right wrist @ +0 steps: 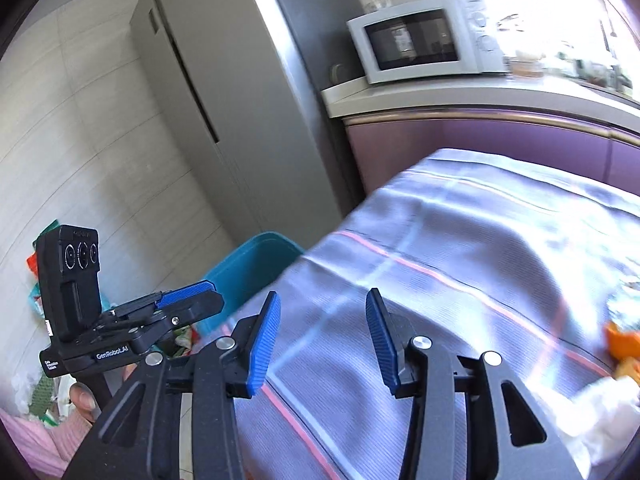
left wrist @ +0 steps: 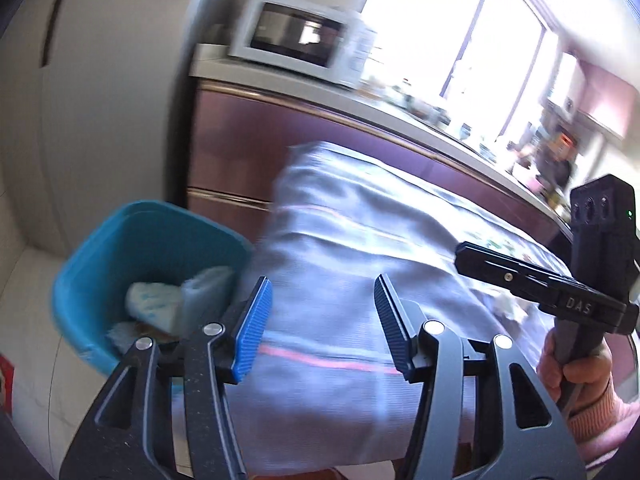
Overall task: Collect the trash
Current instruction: 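Move the left tool to a white tissue while the right approaches the gold wrapper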
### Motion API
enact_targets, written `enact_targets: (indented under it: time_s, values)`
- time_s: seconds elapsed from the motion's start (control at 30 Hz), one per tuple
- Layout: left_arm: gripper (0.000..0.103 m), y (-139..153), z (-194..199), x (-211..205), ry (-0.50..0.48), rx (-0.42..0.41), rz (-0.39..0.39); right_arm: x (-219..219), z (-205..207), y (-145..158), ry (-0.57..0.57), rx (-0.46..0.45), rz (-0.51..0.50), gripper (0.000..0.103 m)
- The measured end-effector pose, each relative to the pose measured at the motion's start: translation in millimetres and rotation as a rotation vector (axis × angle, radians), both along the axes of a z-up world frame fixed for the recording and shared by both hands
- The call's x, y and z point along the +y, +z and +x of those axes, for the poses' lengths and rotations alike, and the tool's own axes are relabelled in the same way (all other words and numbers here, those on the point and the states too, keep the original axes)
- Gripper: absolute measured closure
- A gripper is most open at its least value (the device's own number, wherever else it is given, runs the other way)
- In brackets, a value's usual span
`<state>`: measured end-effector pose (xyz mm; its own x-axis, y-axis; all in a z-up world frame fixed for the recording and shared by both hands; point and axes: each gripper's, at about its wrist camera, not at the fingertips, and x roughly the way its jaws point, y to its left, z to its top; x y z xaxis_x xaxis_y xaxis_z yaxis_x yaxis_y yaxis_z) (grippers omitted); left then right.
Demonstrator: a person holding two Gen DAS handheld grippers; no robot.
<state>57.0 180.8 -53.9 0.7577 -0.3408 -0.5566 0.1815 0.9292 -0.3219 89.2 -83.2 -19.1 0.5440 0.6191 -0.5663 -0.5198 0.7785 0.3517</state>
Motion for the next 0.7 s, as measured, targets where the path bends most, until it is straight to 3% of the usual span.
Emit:
enact_targets:
  time_s: [0.3,0.7]
  values:
    - [0.049,4,4,-82,-0.2,0.003,0.01,-79,-26,-5,-0.176,-0.015,-0.017,0.06]
    - [0.047,-6,17,-158,-0.361,0.037,0.025,-155,-44,-17,-0.365,-0.004,0.001,0.06]
